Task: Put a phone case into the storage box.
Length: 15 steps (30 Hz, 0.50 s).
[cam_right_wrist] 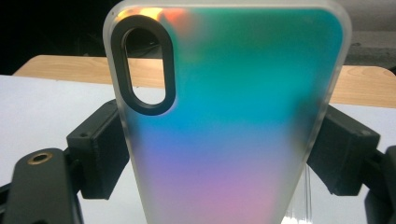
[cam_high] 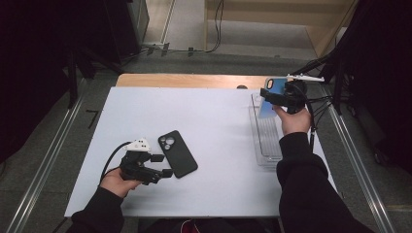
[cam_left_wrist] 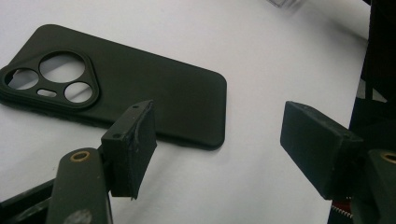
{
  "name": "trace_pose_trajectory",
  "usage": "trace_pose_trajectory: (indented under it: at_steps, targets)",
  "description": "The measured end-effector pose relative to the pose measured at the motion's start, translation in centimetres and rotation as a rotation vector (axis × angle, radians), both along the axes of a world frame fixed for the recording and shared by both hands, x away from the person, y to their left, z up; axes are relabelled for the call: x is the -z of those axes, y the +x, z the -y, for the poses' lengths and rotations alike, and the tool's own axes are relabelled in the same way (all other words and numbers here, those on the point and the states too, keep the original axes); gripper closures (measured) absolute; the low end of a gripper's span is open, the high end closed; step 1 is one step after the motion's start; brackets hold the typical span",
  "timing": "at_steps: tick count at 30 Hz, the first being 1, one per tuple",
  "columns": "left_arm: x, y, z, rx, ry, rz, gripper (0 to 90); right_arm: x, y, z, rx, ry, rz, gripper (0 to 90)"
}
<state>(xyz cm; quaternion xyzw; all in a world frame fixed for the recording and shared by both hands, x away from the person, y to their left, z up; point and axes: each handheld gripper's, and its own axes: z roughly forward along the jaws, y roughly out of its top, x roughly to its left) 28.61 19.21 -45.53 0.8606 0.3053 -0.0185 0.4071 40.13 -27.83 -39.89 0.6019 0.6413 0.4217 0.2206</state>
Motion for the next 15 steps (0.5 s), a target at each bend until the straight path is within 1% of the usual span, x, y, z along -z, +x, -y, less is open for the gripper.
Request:
trace_pose_trajectory:
  at_steps: [3, 5, 7, 9, 10, 12, 15]
  targets:
    - [0.0, 0.0, 0.0, 0.001, 0.001, 0.001, 27.1, 0.4, 0.4, 0.0, 0.018, -0.009, -0.004, 14.7]
    - [0.0, 0.0, -0.1, 0.002, 0.000, 0.001, 27.1, 0.7, 0.7, 0.0, 0.027, 0.001, -0.011, 14.7]
    - [0.0, 0.1, -0.1, -0.002, -0.003, 0.000, 27.1, 0.9, 1.0, 0.0, 0.032, 0.004, -0.006, 14.7]
    - [0.0, 0.1, -0.2, -0.005, -0.002, 0.000, 27.1, 1.0, 1.4, -0.2, 0.040, -0.017, -0.009, 14.7]
    - [0.0, 0.1, -0.2, -0.003, -0.008, -0.002, 27.1, 1.1, 1.6, -0.2, 0.038, -0.023, -0.007, 14.7]
    - [0.0, 0.1, -0.2, -0.005, -0.008, -0.002, 27.1, 1.3, 2.0, -0.3, 0.047, -0.020, -0.015, 14.7]
    - [0.0, 0.1, -0.2, 0.001, -0.011, -0.005, 27.2, 1.5, 2.5, -0.2, 0.053, -0.019, -0.013, 14.7]
